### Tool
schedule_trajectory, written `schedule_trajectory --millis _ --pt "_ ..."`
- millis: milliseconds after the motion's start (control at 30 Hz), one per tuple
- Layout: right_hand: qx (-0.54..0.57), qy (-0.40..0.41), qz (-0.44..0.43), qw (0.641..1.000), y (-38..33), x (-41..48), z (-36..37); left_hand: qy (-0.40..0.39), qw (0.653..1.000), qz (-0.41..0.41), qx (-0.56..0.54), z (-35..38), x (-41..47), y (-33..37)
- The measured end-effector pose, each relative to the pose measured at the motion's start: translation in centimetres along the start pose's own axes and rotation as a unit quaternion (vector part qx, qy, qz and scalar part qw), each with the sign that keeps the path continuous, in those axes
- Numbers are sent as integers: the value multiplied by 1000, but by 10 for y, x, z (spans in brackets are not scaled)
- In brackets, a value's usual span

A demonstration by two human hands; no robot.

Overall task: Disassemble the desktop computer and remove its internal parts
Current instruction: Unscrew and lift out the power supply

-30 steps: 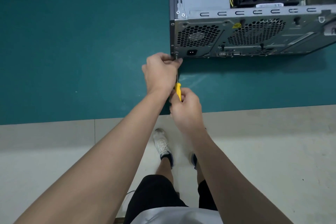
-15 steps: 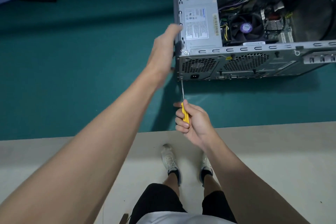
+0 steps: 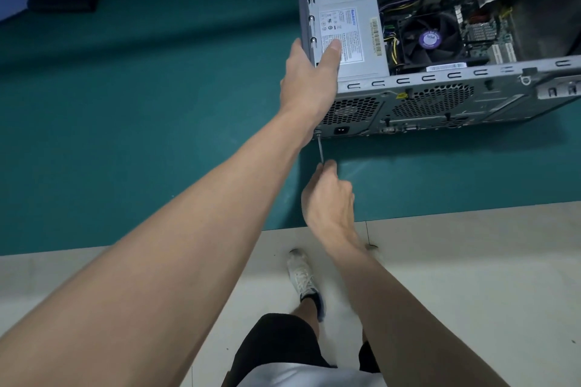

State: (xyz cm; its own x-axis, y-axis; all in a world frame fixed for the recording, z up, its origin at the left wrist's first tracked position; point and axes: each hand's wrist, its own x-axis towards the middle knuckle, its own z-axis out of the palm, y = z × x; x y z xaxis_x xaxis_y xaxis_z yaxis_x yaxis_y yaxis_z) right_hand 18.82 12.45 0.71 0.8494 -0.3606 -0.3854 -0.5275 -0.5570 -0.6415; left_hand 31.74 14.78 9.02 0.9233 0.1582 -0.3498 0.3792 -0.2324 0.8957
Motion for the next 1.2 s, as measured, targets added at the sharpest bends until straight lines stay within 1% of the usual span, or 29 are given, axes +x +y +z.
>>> schedule_trajectory --millis 33,100,133,167,200,233,267,300,333,367,400,433,467,500,533,567,600,633,700,767,867,900,967,1033,1067,1133,1167,1200 --pt "-44 13 -15 999 -1 -2 2 -3 1000 -2 0 0 0 0" --pt "-69 18 -17 997 -2 -4 1 -7 1000 -9 4 0 0 0" --pt "-47 8 -2 999 -2 -3 0 -9 1000 -10 5 0 0 0" --pt "12 -13 32 999 -2 0 -2 -10 1000 -11 5 0 0 0" --pt "115 -48 80 989 -1 3 -5 -11 1000 -11 3 0 0 0" --pt "244 -93 130 956 -1 5 -8 -12 1000 -12 1 0 0 0" --pt "368 -141 168 904 -1 7 -10 -12 1000 -12 0 0 1 0" --pt "464 -179 196 845 -1 9 -15 -12 1000 -11 1 0 0 0" --pt "522 -208 210 800 -2 11 -19 -11 1000 -9 1 0 0 1" --pt "538 -224 212 785 -3 14 -21 -11 1000 -8 0 0 0 1" --pt "511 -222 201 806 -3 16 -23 -11 1000 -8 -1 0 -1 1" --pt "424 -200 173 866 -4 18 -23 -8 1000 -7 -2 0 -1 1" --pt "274 -165 130 938 -6 17 -21 -5 1000 -5 -2 0 -2 1" --pt "107 -113 87 984 -7 15 -18 -3 1000 -3 -2 0 -2 1" --pt "-18 -61 48 997 -10 12 -15 -2 1000 -3 -3 0 -3 1" --pt "-65 -28 34 997 -14 7 -12 -3 1000 -3 -3 1 -3 1" --pt "-51 -12 42 998 -16 4 -11 -3 1000 -3 -2 1 -3 2" --pt "-21 -17 59 998 -17 3 -12 -3 1000 -3 -2 0 -3 2" --pt "47 -54 92 993 -16 9 -16 -3 1000 -1 -2 0 -4 2" --pt "97 -92 96 986 -14 15 -22 -3 1000 -1 -2 0 -3 2" --pt "206 -142 121 961 -11 15 -22 -4 1000 -3 2 1 -4 2" --pt "227 -155 122 954 -10 14 -20 -5 1000 -4 3 1 -3 1" --pt "232 -155 113 954 -5 16 -16 -3 1000 -5 3 1 -3 1" --pt "201 -116 91 969 -3 18 -13 0 1000 -5 3 1 -4 1" --pt "155 -90 75 981 -3 17 -11 2 1000 -5 2 1 -4 2" --pt "-2 -17 34 999 -6 10 -8 5 1000 -2 -2 1 -4 2" --pt "-67 17 17 997 -10 5 -7 6 1000 -2 -2 1 -4 2" --pt "-93 42 10 995 -13 2 -6 7 1000 -1 -3 1 -4 2"
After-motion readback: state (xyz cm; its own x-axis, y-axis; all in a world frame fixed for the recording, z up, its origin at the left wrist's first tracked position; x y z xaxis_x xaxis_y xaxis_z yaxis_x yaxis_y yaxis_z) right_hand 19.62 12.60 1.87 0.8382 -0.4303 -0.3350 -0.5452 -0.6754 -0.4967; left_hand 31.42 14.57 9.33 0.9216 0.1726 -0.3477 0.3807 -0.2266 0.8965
